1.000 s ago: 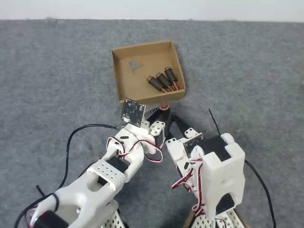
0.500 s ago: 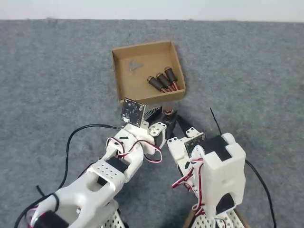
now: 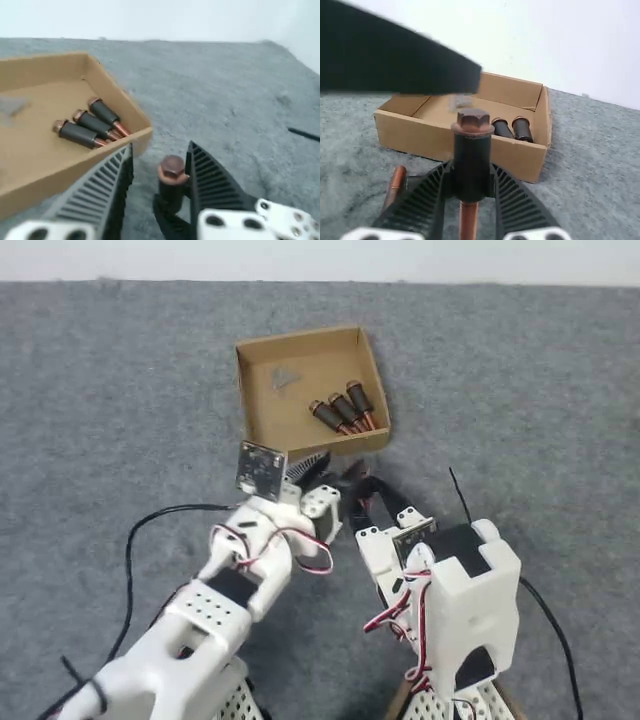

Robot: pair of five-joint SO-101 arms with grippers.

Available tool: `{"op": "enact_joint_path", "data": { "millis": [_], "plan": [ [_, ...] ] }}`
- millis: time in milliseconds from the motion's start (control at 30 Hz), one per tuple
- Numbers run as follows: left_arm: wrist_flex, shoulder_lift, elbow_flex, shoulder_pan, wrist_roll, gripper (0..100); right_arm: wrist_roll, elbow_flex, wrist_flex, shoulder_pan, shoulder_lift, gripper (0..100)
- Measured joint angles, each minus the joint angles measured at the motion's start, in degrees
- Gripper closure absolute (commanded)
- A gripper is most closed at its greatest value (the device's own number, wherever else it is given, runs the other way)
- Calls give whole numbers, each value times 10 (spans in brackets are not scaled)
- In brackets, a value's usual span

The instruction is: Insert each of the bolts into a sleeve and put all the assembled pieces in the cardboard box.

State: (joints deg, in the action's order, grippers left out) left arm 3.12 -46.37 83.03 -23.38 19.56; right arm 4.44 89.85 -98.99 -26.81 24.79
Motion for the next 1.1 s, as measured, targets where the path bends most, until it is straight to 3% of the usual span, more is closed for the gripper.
{"op": "enact_joint_path", "data": {
  "millis": [200, 300, 400, 833, 933, 1100],
  "plan": [
    [-236, -91, -81, 72, 0, 836, 0, 0, 0, 0, 0, 992],
    [-299, -120, -91, 91, 0, 890, 0, 0, 0, 0, 0, 992],
    [-325, -137, -91, 118, 0, 989, 0, 0, 0, 0, 0, 992],
    [-464, -142, -87, 265, 3, 990, 0, 0, 0, 0, 0, 992],
    [-457, -147, -44, 287, -5, 990, 0, 0, 0, 0, 0, 992],
    [-395, -149, 39, 327, -80, 990, 0, 0, 0, 1, 0, 992]
  ]
}}
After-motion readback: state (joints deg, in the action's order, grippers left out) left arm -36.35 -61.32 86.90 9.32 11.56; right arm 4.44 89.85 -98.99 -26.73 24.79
